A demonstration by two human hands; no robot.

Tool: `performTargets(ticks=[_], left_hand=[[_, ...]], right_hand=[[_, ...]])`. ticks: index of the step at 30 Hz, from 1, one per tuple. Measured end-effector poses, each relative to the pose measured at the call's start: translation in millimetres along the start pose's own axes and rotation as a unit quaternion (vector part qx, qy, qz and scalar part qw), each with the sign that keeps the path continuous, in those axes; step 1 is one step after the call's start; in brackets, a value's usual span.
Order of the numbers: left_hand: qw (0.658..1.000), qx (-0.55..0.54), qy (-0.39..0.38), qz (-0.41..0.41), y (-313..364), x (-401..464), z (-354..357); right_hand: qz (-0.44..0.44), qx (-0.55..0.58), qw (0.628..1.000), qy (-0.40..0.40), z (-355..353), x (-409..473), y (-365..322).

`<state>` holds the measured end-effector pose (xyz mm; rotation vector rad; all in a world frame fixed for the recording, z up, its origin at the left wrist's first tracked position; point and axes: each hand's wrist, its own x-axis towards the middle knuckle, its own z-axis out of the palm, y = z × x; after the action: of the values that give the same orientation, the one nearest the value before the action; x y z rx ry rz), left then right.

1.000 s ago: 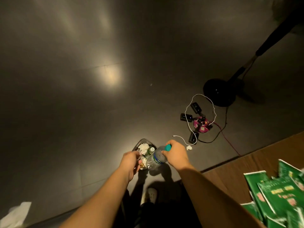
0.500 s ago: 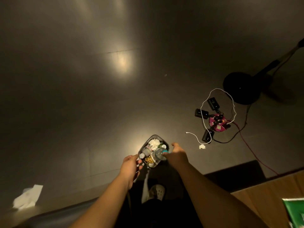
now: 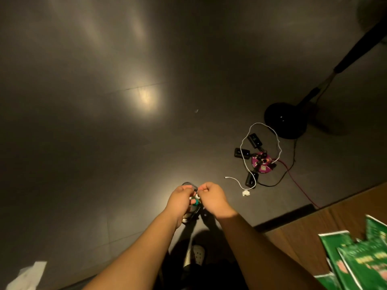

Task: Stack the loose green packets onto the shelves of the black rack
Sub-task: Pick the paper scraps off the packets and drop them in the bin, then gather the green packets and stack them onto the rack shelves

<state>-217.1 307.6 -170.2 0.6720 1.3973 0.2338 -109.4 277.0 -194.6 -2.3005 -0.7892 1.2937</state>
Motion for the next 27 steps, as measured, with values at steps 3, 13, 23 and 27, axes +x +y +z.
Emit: performTargets(ticks=[3, 13, 23, 27], left_hand=[[0.999, 0.018, -0.009, 0.026, 8, -16, 15], [0.985, 0.081, -0.059, 0.137, 20, -110, 81], [0.941, 0.143, -0.215, 0.22, -1, -250, 200], [0.919, 0.158, -0.277, 0.233, -19, -300, 243]], right_hand=[[-0.005, 0.041, 0.999, 0.017, -19, -17, 0], [-0.038, 0.219, 0.97, 0.096, -115, -124, 27], [-0.075, 0.353, 0.898, 0.253, -233, -270, 95], [-0.096, 0.381, 0.865, 0.313, -266, -328, 127]])
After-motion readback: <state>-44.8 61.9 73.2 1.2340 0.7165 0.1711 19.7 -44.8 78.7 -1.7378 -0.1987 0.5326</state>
